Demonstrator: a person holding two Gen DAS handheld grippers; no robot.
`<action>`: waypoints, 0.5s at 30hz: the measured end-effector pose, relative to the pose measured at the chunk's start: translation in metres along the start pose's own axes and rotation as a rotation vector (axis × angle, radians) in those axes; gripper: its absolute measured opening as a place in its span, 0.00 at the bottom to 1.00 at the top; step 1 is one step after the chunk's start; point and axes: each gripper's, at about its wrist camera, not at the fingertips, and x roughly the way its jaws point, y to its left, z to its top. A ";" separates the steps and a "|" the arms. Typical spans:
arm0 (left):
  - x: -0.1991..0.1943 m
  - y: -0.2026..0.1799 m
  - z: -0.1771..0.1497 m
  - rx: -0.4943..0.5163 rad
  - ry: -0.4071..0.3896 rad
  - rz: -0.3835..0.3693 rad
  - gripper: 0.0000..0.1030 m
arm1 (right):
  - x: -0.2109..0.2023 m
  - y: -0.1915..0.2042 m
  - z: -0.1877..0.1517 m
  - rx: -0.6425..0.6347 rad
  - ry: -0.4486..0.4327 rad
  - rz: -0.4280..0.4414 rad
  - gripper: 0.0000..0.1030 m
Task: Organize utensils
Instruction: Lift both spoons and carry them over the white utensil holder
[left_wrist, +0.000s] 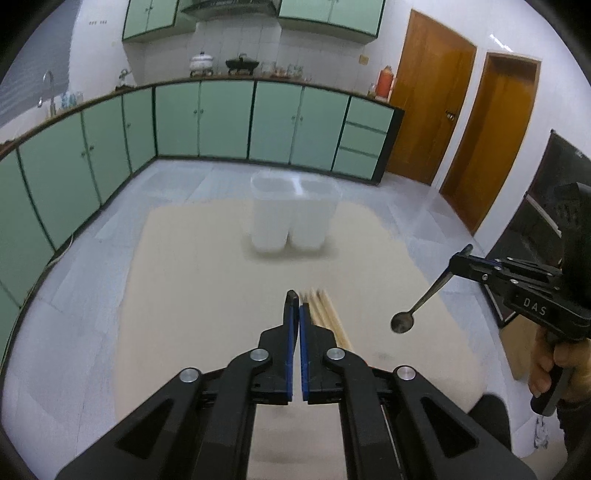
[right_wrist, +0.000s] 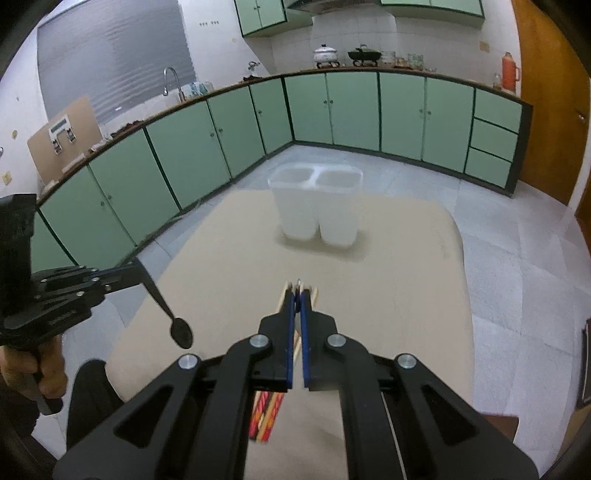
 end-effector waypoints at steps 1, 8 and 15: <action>0.002 0.000 0.013 0.006 -0.016 -0.002 0.03 | 0.002 -0.001 0.017 -0.014 -0.013 -0.004 0.02; 0.028 -0.005 0.113 0.043 -0.143 -0.018 0.03 | 0.032 -0.015 0.123 -0.054 -0.110 -0.030 0.02; 0.090 -0.003 0.174 0.053 -0.245 0.014 0.03 | 0.103 -0.057 0.167 0.019 -0.103 -0.040 0.02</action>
